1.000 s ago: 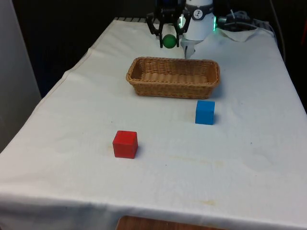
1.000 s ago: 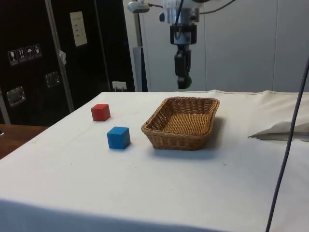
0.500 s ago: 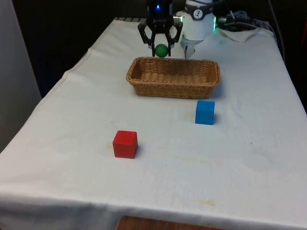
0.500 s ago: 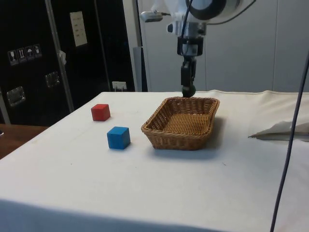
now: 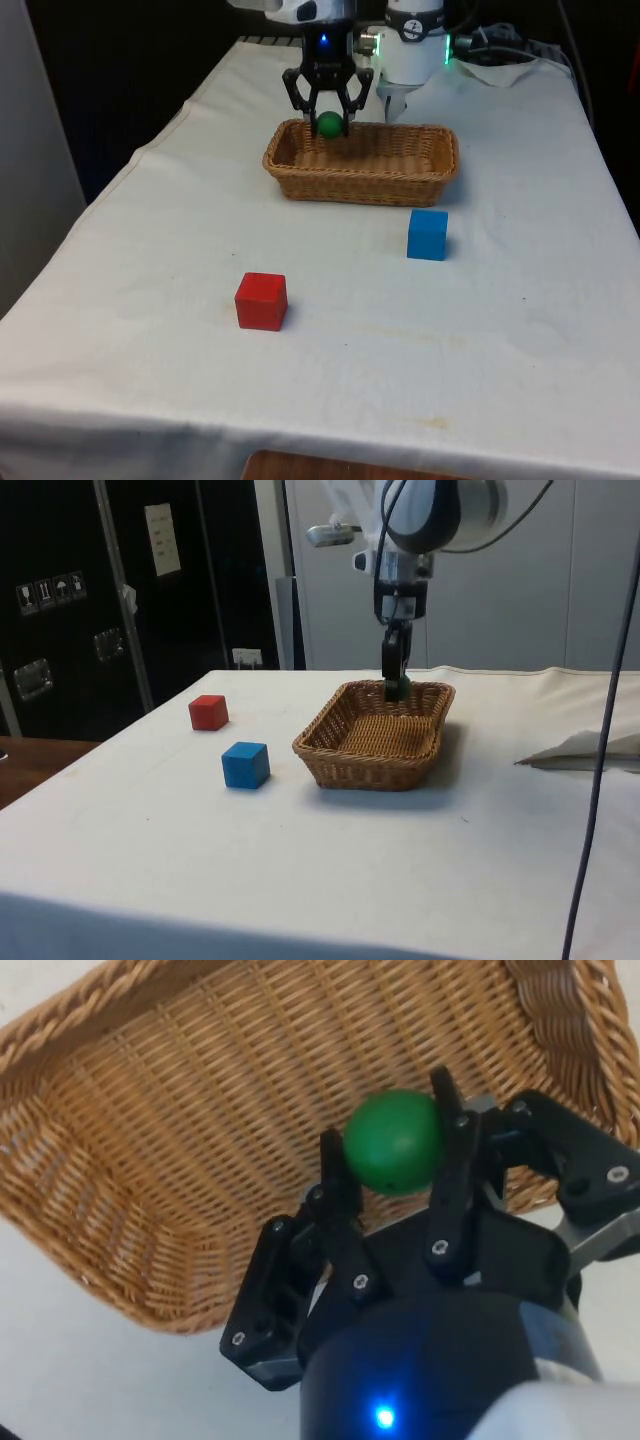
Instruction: Place all non-red objects into the basket.
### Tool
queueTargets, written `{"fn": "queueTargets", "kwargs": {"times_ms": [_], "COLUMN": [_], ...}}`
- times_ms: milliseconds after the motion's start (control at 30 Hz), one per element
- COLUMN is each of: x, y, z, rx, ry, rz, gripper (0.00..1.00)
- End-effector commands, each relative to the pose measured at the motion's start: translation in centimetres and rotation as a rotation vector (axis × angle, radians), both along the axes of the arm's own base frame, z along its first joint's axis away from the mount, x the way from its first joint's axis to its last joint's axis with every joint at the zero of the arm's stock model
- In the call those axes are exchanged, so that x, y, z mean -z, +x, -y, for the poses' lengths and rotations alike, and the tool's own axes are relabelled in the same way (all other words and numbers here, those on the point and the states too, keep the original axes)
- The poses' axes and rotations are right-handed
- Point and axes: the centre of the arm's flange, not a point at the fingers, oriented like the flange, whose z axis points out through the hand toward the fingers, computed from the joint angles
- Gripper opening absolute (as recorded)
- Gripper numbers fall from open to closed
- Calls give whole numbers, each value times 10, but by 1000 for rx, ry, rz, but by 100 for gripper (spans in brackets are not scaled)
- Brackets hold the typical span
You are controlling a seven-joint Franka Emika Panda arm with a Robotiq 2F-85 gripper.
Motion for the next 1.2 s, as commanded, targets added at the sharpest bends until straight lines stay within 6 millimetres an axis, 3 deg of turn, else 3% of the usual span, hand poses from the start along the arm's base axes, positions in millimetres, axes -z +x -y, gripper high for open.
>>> {"fn": "queueTargets", "kwargs": {"times_ms": [0, 833, 933, 967, 1067, 1133, 1167], "x": [0, 38, 45, 40, 42, 43, 43], "y": [-1, 9, 10, 11, 12, 13, 13], "z": [-4, -15, -11, -15, -14, -14, -15], "rx": [-2, -17, -12, -17, -16, -18, -19], "ry": [8, -37, -56, -38, -39, -40, -40], "rz": [19, -33, -56, -37, -42, -42, -42], "gripper": [0, 0, 25, 25, 55, 88, 97]}}
